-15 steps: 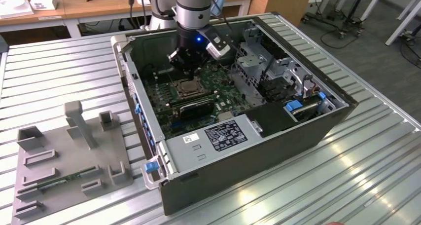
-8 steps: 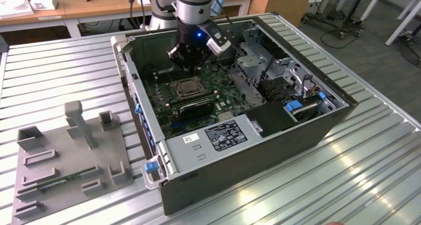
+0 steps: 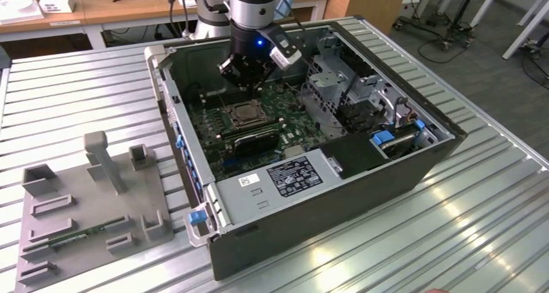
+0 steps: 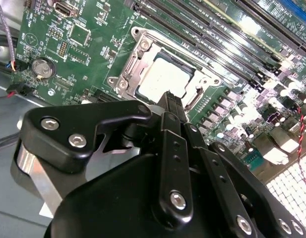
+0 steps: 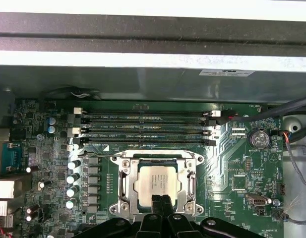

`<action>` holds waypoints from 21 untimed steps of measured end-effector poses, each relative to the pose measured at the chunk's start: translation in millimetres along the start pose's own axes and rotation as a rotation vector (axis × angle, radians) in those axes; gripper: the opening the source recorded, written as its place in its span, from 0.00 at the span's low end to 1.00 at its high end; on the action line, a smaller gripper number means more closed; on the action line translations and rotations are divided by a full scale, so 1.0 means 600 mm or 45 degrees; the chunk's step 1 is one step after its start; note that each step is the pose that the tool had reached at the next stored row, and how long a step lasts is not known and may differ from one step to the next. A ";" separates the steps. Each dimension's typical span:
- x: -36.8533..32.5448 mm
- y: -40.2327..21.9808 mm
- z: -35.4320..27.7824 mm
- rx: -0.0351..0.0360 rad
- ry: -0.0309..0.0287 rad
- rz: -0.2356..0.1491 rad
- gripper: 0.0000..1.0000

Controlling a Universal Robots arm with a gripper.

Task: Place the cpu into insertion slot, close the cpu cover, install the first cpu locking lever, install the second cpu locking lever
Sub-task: 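Install the first cpu locking lever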

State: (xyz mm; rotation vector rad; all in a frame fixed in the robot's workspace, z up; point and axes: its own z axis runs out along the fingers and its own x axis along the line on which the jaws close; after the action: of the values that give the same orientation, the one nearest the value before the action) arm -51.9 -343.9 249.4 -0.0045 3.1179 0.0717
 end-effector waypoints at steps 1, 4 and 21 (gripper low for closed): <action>0.001 0.000 0.000 0.0001 0.0001 0.000 0.11; 0.010 0.000 0.001 0.0001 0.0001 0.000 0.11; 0.089 0.000 0.003 -0.0001 0.0000 0.000 0.11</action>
State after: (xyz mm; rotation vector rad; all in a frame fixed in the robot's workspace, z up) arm -105.4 -343.9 246.5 -0.0044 3.1179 0.0718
